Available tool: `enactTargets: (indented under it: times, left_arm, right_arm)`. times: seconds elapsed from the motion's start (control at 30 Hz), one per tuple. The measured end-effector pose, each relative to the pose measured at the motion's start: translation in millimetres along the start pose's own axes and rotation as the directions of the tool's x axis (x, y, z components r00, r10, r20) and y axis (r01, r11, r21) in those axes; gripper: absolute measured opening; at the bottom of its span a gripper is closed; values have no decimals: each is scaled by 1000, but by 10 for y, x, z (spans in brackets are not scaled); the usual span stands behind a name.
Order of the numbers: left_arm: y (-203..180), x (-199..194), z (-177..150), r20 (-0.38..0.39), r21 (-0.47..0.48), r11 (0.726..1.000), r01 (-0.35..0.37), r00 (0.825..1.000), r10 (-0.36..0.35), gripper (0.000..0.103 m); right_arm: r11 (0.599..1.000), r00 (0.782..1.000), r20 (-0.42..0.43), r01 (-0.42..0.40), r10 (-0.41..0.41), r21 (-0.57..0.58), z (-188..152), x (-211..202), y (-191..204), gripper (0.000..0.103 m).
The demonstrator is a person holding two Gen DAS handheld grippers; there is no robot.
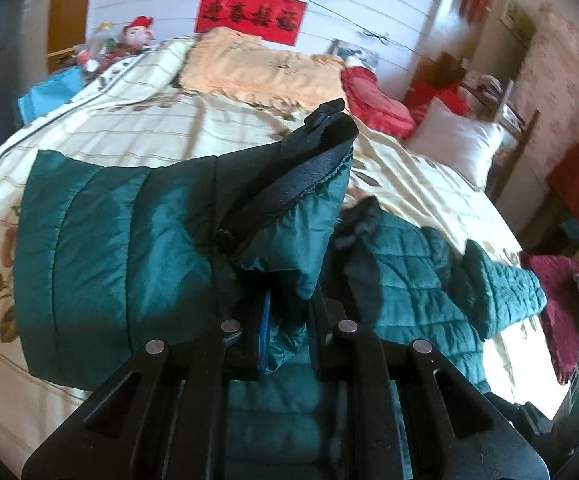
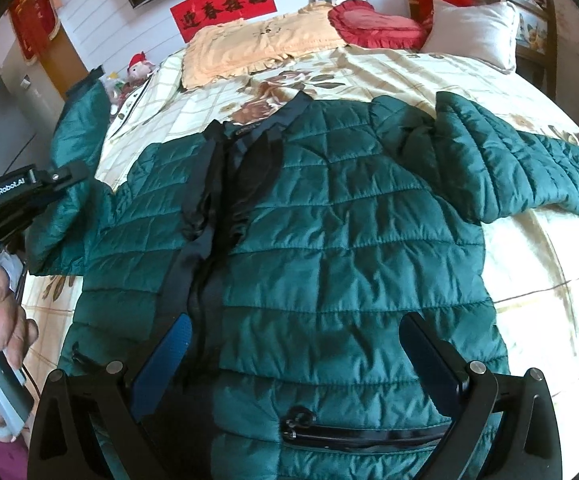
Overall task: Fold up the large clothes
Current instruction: 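Lift the held sleeve with the left tool and fold it across the jacket body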
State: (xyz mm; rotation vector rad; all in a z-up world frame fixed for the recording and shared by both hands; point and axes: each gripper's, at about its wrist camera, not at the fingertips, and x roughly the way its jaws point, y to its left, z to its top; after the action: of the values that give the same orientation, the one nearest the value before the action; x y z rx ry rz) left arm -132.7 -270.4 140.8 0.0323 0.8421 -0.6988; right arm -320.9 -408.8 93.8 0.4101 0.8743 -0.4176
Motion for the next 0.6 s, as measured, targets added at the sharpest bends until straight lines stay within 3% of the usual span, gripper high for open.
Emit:
enactTargets:
  times: [0.6]
  left_arm:
    - [-654,333,-131,-86,71,993,89,993,-83,14]
  right_arm:
    - [999,999,-8,37,-37,31,18,14,-316,103]
